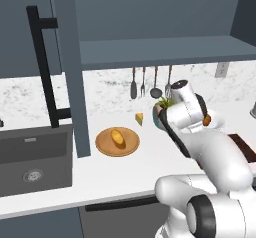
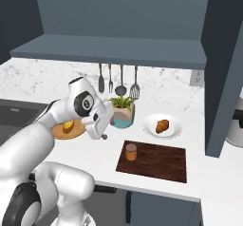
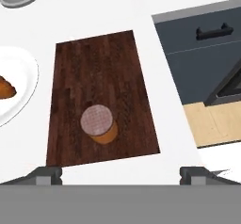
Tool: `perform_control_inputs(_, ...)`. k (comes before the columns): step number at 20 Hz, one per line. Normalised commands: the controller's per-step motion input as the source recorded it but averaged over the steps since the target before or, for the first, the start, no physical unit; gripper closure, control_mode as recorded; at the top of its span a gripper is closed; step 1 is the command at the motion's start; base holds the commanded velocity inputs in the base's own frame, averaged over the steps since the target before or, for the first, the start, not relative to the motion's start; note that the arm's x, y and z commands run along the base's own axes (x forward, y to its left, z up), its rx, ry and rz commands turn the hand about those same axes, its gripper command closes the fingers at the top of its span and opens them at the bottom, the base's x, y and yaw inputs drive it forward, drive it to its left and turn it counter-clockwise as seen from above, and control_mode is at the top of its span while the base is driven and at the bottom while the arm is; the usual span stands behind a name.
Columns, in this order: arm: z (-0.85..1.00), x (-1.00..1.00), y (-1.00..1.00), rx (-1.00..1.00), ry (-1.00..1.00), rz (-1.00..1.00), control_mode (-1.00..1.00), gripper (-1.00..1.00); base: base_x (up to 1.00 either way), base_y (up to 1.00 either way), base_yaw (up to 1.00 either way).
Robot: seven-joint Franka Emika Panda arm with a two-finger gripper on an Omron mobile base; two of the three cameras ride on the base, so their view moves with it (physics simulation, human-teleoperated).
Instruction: From the different types of pastries on the counter, select a croissant and place it on the cutting board. Then retrieve a jar of jam from the cabinet and place it alongside the croissant on the cutting board.
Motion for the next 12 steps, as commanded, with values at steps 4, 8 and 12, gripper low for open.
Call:
perform_control_inputs(4, 0.50, 0.00, -0.15, 0.11, -0.02, -0.06, -1.00, -1.00, 0.00, 0.00, 0.00)
perform_control_inputs(8, 0.20, 0.00, -0.71, 0.19, -0.06, 0.19, -1.00, -1.00, 0.00, 0.00, 0.00)
perform_control_inputs(12, 0.04, 0.00, -0.62, 0.19, -0.09, 0.11, -1.00, -1.00, 0.00, 0.00, 0.00)
